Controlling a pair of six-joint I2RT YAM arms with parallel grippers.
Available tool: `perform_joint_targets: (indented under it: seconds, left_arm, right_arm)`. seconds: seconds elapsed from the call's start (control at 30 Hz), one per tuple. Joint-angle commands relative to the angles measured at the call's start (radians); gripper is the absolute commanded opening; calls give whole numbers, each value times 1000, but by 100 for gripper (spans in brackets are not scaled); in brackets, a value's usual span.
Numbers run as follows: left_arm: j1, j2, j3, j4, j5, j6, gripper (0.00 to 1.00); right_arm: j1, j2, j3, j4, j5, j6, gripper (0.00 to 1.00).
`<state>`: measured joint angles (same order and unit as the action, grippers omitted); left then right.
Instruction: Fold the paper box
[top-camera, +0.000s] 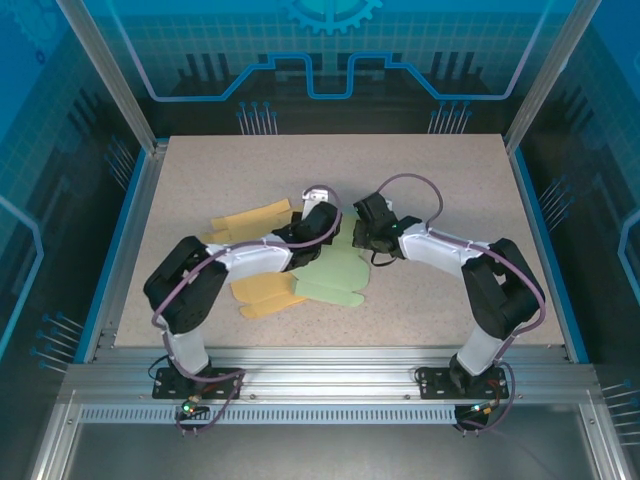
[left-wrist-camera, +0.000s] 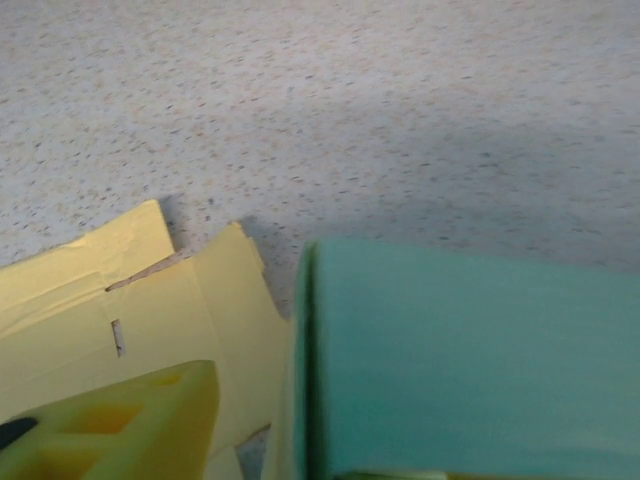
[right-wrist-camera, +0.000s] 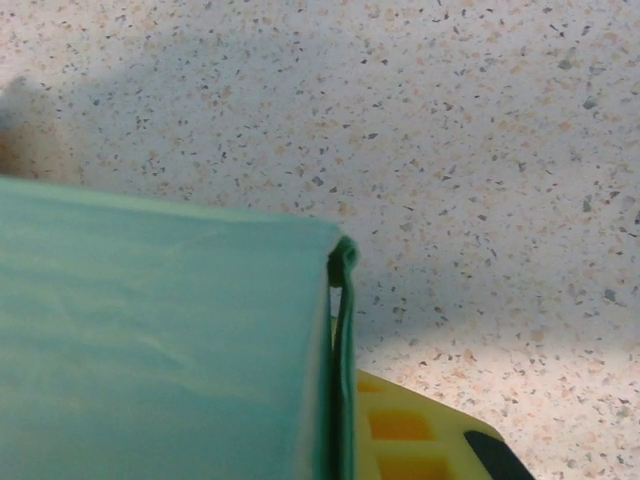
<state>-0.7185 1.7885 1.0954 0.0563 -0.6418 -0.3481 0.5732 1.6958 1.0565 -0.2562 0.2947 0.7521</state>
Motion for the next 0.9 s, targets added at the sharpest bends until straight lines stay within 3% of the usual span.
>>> perform_joint_targets:
  seconds: [0.0, 0.2, 0.33, 0.7, 0.87]
  left_arm:
    - [-3, -108, -37, -10, 132, -59, 67]
    - [-2, -253, -98, -36, 236, -131, 85]
    - [-2, -352, -134, -60, 231, -153, 99]
    - [58, -475, -145, -143, 254, -194, 99]
    - [102, -483, -162, -143, 311, -222, 99]
  right_arm:
    - [16, 8, 32, -49, -1, 0, 0]
    - [7, 5, 59, -133, 2, -33, 0]
    - [-11, -4, 102, -270, -36, -105, 0]
    - [-113, 122, 281, -731, -186, -415, 0]
    - [-122, 213, 331, -813, -141, -469, 0]
